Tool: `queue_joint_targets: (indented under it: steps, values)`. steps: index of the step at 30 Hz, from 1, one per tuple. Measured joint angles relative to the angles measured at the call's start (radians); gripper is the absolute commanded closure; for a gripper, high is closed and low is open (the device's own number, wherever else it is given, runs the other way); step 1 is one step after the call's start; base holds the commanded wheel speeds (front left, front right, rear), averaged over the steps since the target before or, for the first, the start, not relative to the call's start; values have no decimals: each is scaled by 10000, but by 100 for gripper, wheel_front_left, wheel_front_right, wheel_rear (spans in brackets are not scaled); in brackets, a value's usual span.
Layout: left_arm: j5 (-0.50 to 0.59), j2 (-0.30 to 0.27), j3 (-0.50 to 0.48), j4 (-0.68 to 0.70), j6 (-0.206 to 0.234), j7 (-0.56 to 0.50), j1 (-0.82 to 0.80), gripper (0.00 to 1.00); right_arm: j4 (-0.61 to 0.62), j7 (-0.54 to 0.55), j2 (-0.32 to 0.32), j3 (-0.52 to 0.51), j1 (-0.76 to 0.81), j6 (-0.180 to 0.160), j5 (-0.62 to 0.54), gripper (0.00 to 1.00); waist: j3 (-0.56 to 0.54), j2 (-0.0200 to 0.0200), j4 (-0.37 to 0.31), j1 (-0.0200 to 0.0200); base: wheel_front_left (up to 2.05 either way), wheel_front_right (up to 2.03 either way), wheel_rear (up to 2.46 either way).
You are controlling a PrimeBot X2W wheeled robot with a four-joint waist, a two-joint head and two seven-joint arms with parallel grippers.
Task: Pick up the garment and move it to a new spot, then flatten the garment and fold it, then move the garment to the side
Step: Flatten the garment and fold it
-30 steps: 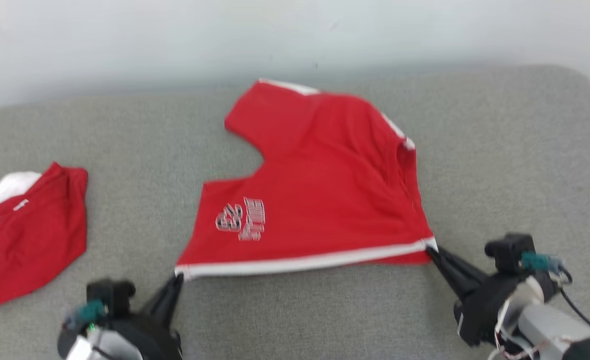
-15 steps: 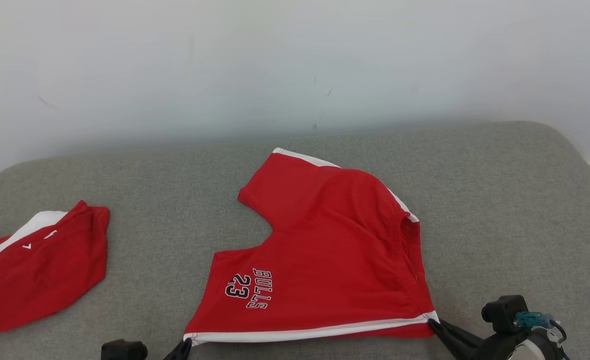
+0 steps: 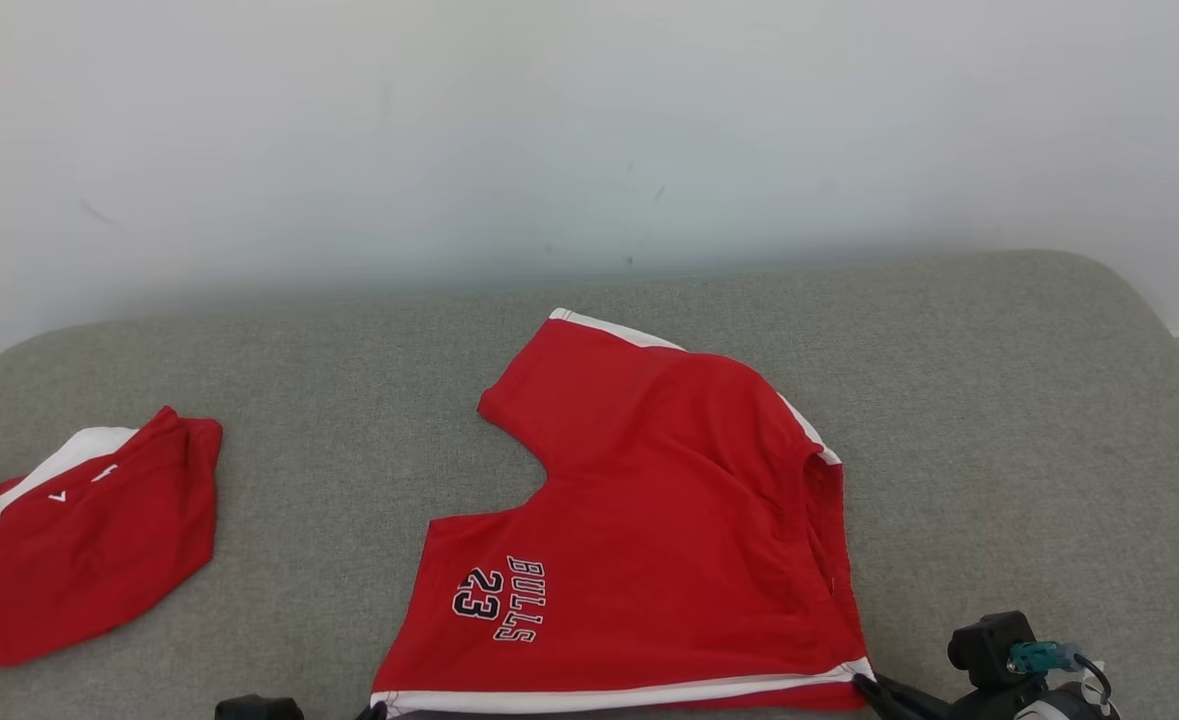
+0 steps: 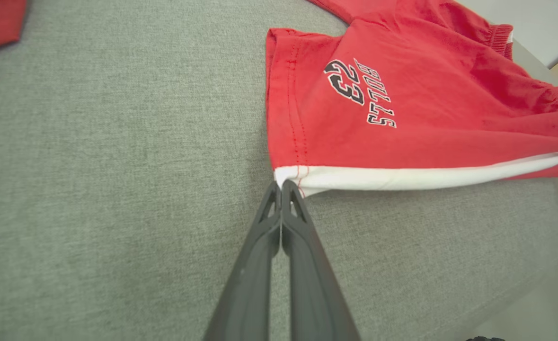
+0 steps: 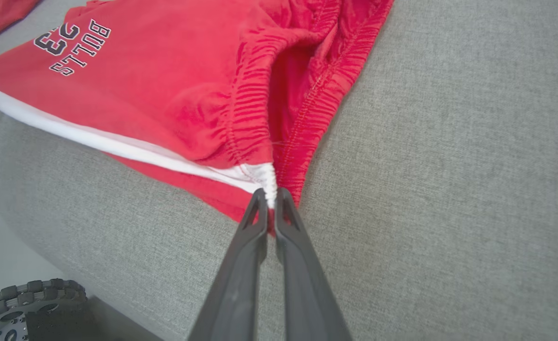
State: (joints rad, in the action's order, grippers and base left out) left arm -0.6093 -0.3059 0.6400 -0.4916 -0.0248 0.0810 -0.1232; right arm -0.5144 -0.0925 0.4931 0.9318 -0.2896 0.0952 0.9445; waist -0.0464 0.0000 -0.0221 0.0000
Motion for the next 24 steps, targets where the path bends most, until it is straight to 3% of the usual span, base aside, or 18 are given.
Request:
queue_joint_targets:
  steps: [7,13,18,22,24]
  values:
    - [-267,90,-140,176,161,-12,98,100,92,157,-46,-21,-24,-173,130,100,1,0,-12,0,0,0,0]
    - [-299,259,-460,345,702,44,-414,100,297,614,-242,-224,-749,-514,146,100,169,0,-77,1,0,0,0]
    - [-230,270,-372,420,665,-207,-891,100,268,1342,-265,-161,-1217,-598,199,100,382,0,-90,1,0,0,0]
    - [-182,82,67,514,-123,-1145,-1828,100,125,2648,-303,-40,-2319,-545,384,100,684,0,-117,1,0,0,0]
    - [-579,-4,349,520,-1120,-2123,-2472,100,-48,3576,-401,-21,-3014,-466,692,100,893,0,-139,2,0,0,0]
